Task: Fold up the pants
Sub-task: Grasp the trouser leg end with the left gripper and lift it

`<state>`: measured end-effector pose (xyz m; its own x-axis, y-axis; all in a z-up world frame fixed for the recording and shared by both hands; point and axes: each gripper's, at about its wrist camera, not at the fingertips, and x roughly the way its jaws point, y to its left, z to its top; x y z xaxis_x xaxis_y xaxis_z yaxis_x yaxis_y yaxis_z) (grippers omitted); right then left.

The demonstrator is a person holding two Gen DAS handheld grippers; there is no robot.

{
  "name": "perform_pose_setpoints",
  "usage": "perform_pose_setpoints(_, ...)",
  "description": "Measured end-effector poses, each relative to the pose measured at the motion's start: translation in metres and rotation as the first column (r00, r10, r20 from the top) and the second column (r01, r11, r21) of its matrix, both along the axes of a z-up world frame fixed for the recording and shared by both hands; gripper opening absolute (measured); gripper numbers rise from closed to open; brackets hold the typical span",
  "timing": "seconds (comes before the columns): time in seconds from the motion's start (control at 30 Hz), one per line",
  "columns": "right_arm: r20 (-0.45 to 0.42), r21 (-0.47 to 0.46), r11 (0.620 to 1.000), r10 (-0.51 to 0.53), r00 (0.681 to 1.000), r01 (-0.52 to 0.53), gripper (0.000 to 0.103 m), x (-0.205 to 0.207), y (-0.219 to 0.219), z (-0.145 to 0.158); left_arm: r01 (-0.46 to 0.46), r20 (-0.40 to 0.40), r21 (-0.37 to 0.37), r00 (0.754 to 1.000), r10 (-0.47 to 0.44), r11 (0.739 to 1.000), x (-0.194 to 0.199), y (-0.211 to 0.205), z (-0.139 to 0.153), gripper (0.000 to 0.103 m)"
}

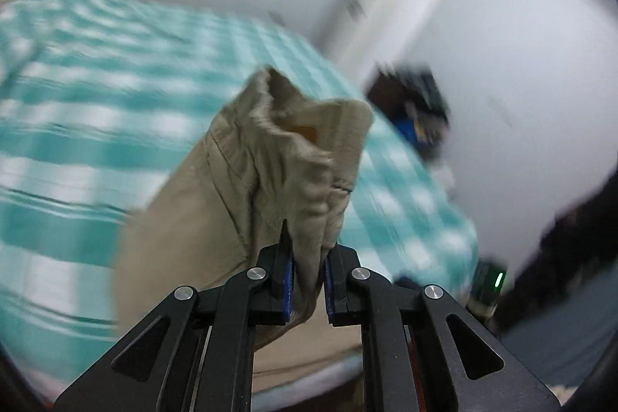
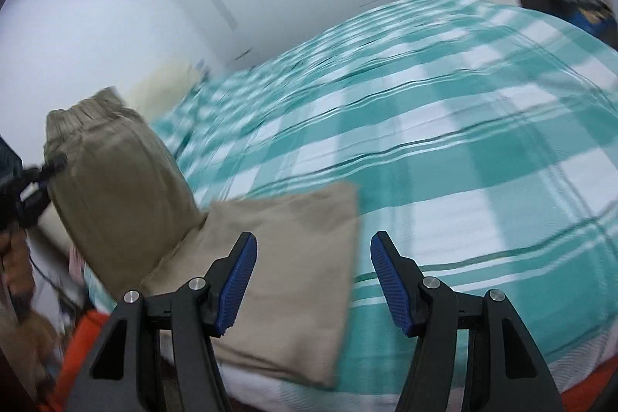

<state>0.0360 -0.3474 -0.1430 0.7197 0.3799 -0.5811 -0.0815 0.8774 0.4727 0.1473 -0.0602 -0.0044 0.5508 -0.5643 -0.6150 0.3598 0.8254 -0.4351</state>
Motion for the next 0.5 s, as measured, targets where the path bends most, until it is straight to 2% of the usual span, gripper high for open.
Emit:
perform_pose_setpoints(0.07,-0.022,0.029,0.998,-0.061,0.998,0.062,0.061,-0.002,-0.021,-0.004,0.099,-0.077,0.097,0.993,-0.092,0.99,0.011,-0.051,-0.04,0.029)
perform_pose_setpoints(0.13,-0.046,0.086,0.991,-0.103,0.994,0.107,0.061,-0.003,-0.04,-0.01,0.204,-0.144,0.199,0.974,-0.177,0.959,0.015,-0.094,-0.08,0.031)
perform_pose_setpoints(0.2,-0.065,0.128,0.983,-0.123,0.99,0.131,0.061,-0.003,-0.051,-0.014,0.215,-0.154,0.27,0.972,-0.178,0.939,0.004,-0.109,-0.093,0.031)
perform_pose_setpoints(0.23,-0.076,0.152,0.978,-0.13,0.989,0.141,0.061,-0.004,-0.056,-0.016,0.219,-0.146,0.249,0.971,-0.187,0.943,-0.003,-0.106,-0.088,0.033)
perform_pose_setpoints(0.3,-0.085,0.186,0.972,-0.126,0.988,0.14,0.061,-0.005,-0.059,-0.018,0.221,-0.115,0.19,0.973,-0.201,0.957,-0.015,-0.089,-0.072,0.054)
perform_pose_setpoints(0.33,-0.084,0.208,0.971,-0.106,0.991,0.121,0.061,-0.006,-0.058,-0.018,0.202,-0.072,0.18,0.979,-0.192,0.963,-0.024,-0.071,-0.057,0.07)
perform_pose_setpoints(0.37,-0.081,0.225,0.969,-0.083,0.993,0.1,0.061,-0.006,-0.056,-0.018,0.186,-0.04,0.181,0.983,-0.182,0.966,-0.027,-0.061,-0.051,0.076)
perform_pose_setpoints(0.43,-0.075,0.289,0.957,-0.013,0.997,0.034,0.061,-0.001,-0.05,-0.02,0.146,0.017,0.199,0.988,-0.153,0.969,-0.04,-0.022,-0.032,0.077)
perform_pose_setpoints(0.47,-0.076,0.346,0.938,0.032,0.997,-0.003,0.061,0.004,-0.046,-0.023,0.135,0.025,0.213,0.989,-0.144,0.968,-0.044,-0.006,-0.03,0.078)
perform_pose_setpoints(0.5,-0.083,0.437,0.898,0.092,0.992,-0.046,0.061,0.008,-0.04,-0.027,0.13,0.025,0.233,0.99,-0.139,0.964,-0.042,0.008,-0.031,0.078)
